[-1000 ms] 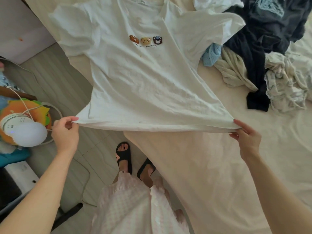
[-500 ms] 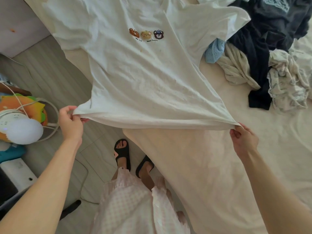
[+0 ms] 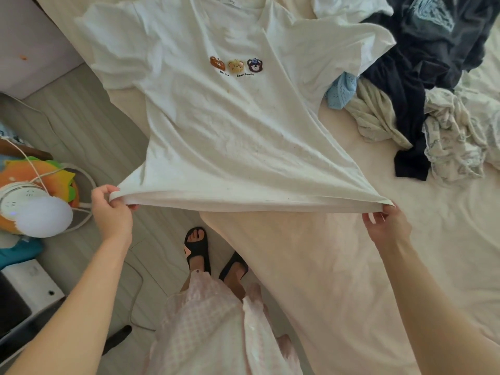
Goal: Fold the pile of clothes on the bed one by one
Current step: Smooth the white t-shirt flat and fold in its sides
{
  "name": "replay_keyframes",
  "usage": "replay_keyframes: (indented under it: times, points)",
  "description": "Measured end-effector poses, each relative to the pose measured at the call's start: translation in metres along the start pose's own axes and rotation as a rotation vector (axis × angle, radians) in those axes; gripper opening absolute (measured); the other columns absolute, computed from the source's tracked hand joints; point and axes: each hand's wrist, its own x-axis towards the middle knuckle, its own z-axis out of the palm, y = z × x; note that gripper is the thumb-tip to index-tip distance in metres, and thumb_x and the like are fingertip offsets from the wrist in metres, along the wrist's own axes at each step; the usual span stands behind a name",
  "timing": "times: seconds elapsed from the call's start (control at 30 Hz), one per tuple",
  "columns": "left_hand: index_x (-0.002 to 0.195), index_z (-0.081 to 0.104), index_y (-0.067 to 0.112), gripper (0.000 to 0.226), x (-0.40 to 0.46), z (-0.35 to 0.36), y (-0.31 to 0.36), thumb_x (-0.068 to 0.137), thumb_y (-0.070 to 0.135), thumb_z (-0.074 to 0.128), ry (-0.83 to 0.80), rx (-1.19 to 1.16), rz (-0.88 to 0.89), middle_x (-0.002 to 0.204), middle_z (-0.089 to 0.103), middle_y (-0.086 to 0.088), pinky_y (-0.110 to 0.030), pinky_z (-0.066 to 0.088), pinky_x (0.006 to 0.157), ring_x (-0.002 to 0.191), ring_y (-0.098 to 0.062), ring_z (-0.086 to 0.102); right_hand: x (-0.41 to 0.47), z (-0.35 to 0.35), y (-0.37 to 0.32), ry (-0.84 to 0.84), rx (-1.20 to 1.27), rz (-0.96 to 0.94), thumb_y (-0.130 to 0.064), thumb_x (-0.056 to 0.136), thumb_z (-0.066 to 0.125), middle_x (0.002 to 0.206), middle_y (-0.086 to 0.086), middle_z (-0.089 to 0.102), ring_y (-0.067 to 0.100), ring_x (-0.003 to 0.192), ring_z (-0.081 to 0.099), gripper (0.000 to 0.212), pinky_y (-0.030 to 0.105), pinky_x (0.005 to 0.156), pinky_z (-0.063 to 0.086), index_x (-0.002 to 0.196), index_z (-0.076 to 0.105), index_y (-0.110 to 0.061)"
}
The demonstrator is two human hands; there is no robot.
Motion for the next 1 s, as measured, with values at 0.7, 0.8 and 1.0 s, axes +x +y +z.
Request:
replay_keyframes:
  times: [0.7, 0.8, 1.0]
  points:
    - [0.106, 0.062, 0.0, 0.029, -0.066, -0.1, 0.094, 0.09, -0.004, 0.039, -0.11, 0.435, 0.158, 0.116, 0.059, -0.022, -0.034, 0.034, 0.08, 0.107, -0.038, 0.05, -0.055, -0.009, -0.098, -0.103, -0.608, -0.466, -0.002, 0.089, 0.044, 0.103, 0.01, 0.058, 0.024, 0.096, 0.053, 0.028, 0.043, 0.089, 0.048, 0.103, 0.068, -0.009]
    - [0.1, 0.063, 0.004, 0.032, -0.069, -0.094, 0.111, 0.088, -0.006, 0.035, -0.1, 0.298, 0.214, 0.115, 0.057, -0.021, -0.034, 0.037, 0.084, 0.108, -0.036, 0.049, -0.061, 0.003, -0.103, -0.121, -0.561, -0.523, 0.0, 0.088, 0.041, 0.102, 0.01, 0.059, 0.021, 0.09, 0.053, 0.032, 0.037, 0.082, 0.046, 0.104, 0.068, -0.007]
    - [0.106, 0.059, 0.005, 0.032, -0.087, -0.09, 0.076, 0.09, -0.006, 0.033, -0.079, 0.382, 0.197, 0.117, 0.054, -0.021, -0.043, 0.038, 0.093, 0.109, -0.036, 0.048, -0.057, -0.029, -0.088, -0.02, -0.845, -0.662, -0.001, 0.089, 0.038, 0.108, 0.016, 0.057, 0.028, 0.096, 0.053, 0.035, 0.036, 0.085, 0.042, 0.106, 0.068, -0.009]
